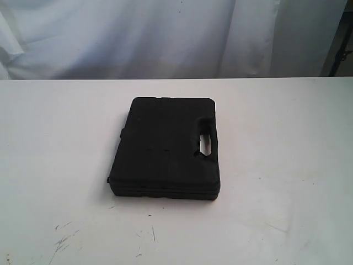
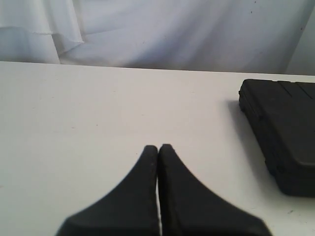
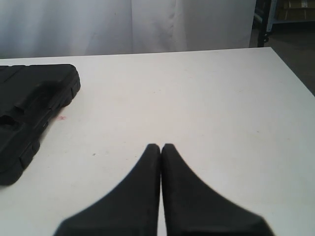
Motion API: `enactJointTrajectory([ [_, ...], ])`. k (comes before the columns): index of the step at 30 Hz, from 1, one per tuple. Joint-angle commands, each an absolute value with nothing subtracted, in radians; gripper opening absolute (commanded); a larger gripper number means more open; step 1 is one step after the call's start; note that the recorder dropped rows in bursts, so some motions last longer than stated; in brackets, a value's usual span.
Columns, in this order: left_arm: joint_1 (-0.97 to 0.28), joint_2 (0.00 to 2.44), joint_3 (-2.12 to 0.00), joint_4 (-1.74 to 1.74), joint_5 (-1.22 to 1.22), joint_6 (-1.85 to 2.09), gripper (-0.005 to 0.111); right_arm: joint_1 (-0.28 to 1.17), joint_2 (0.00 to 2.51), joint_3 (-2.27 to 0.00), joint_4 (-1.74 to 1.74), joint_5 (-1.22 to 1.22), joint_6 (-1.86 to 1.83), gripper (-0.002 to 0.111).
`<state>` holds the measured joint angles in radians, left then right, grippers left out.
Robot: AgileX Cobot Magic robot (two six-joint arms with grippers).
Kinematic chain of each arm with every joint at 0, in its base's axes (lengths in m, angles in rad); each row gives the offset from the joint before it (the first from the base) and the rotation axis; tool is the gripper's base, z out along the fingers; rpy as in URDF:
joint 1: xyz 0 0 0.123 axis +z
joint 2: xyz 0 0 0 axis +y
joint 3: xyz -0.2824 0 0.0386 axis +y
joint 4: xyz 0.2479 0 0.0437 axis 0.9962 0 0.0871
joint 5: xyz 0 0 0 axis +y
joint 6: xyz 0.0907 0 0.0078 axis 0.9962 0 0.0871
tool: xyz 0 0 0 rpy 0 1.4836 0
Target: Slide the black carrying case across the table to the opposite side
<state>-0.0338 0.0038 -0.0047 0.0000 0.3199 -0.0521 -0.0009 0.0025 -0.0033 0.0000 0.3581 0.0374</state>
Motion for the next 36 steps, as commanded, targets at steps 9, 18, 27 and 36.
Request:
enactJointTrajectory([
  [9,-0.039,0.0,0.0,0.034,0.317,-0.047,0.0,-0.008,0.0,0.0,0.0,0.346,0.036,0.0],
  [18,-0.039,0.0,0.0,0.034,0.315,-0.048,0.0,-0.008,0.0,0.0,0.0,0.346,0.036,0.0],
  [27,-0.039,0.0,0.0,0.034,0.315,-0.048,0.0,-0.008,0.0,0.0,0.0,0.346,0.036,0.0],
  [36,-0.039,0.0,0.0,0.034,0.315,-0.048,0.0,-0.008,0.0,0.0,0.0,0.346,0.036,0.0],
])
